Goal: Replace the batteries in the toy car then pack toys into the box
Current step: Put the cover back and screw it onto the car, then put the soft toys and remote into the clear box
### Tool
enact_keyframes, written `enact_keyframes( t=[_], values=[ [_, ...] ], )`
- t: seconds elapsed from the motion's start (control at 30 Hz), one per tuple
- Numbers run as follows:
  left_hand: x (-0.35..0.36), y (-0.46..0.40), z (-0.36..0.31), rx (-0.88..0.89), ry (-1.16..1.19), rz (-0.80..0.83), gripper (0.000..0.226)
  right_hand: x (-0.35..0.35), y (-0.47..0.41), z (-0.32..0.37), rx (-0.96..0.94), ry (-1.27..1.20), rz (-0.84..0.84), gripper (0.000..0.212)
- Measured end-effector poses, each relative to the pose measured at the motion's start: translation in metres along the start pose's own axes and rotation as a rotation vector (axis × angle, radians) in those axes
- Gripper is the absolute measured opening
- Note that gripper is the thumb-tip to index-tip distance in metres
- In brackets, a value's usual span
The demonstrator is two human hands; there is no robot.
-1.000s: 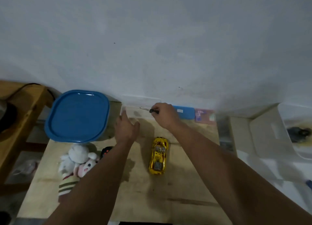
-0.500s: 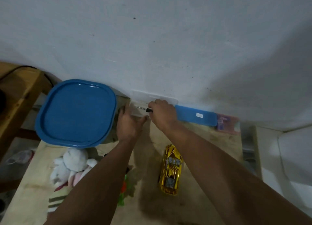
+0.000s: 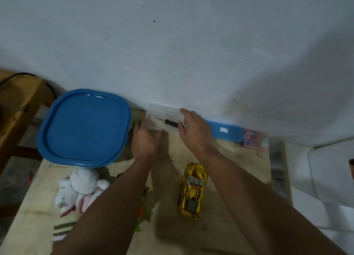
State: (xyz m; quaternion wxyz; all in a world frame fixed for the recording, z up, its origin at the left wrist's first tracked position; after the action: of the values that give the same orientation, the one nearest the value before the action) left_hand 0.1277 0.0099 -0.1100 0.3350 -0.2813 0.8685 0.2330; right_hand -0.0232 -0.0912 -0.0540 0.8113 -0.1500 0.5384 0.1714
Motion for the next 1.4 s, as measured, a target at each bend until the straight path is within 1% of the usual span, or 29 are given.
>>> enact_keyframes(
  t=[0.13,0.23,0.33,0.4,0.47,0.53,0.67,0.7,0.77,0.8,0.87,0.93,1.0,1.07,1.13,1.23,1.3,1.37,1.4],
  values=[
    [-0.001,0.002,0.001,-0.008,0.036,-0.028,0.068,-0.002,0.005,0.004,-0.030,0.045,-0.032,0.021],
    [-0.002,0.005,0.003,-0.049,0.112,-0.044,0.073,0.004,0.012,0.001,-0.062,0.127,-0.012,0.017],
    [-0.003,0.009,0.003,-0.071,0.076,-0.048,0.078,0.014,0.020,-0.004,-0.084,0.195,0.057,0.021],
    [-0.002,0.012,0.000,0.021,-0.025,-0.032,0.071,0.022,0.023,-0.005,-0.093,0.215,0.118,0.027],
    [0.001,0.014,-0.002,0.123,-0.109,0.017,0.064,0.025,0.025,-0.004,-0.092,0.224,0.151,0.031],
    [0.004,0.012,-0.001,0.157,-0.200,0.071,0.066,0.026,0.027,-0.002,-0.090,0.231,0.160,0.035],
    [0.007,0.004,-0.006,0.182,-0.350,0.197,0.076,0.029,0.030,0.004,-0.055,0.287,0.247,0.049],
    [0.006,0.003,-0.008,0.167,-0.361,0.227,0.077,0.029,0.029,0.007,-0.044,0.305,0.271,0.050],
    [-0.004,0.008,-0.016,0.124,-0.345,0.266,0.077,0.024,0.024,0.014,-0.026,0.325,0.325,0.044],
    [-0.012,0.014,-0.022,0.121,-0.328,0.258,0.075,0.020,0.021,0.018,-0.020,0.325,0.361,0.040],
    [-0.035,0.028,-0.036,0.177,-0.285,0.191,0.063,0.010,0.016,0.028,-0.022,0.293,0.411,0.037],
    [-0.068,0.041,-0.046,0.258,-0.245,0.091,0.046,-0.003,0.013,0.047,-0.066,0.209,0.369,0.042],
    [-0.110,0.049,-0.049,0.310,-0.220,-0.051,0.028,-0.016,0.016,0.080,-0.157,0.106,0.296,0.046],
    [-0.153,0.049,-0.040,0.314,-0.214,-0.165,0.021,-0.022,0.024,0.121,-0.278,0.055,0.280,0.043],
    [-0.188,0.041,-0.019,0.261,-0.230,-0.210,0.028,-0.017,0.037,0.158,-0.364,0.023,0.332,0.038],
    [-0.224,0.024,0.030,0.052,-0.306,-0.186,0.042,0.002,0.055,0.202,-0.463,0.046,0.446,0.037],
    [-0.237,0.015,0.067,-0.104,-0.321,-0.133,0.044,0.022,0.063,0.219,-0.515,0.158,0.552,0.048],
    [-0.243,0.007,0.099,-0.212,-0.229,-0.099,0.039,0.043,0.068,0.224,-0.545,0.321,0.642,0.056],
    [-0.243,0.003,0.113,-0.254,-0.152,-0.099,0.035,0.051,0.068,0.224,-0.547,0.366,0.652,0.055]
  ],
)
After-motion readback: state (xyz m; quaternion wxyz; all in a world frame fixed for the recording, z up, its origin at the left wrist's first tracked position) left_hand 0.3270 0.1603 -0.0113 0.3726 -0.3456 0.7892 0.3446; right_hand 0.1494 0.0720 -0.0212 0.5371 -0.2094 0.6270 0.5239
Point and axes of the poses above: each hand's wrist, its own y-axis away from the middle knuckle, its own x-axis out of the palm, z = x × y, the point moved 6 cm from there along -y, towards the middle knuckle, and after that the axes turned 3 degrees about x, right-handed, at the moved point
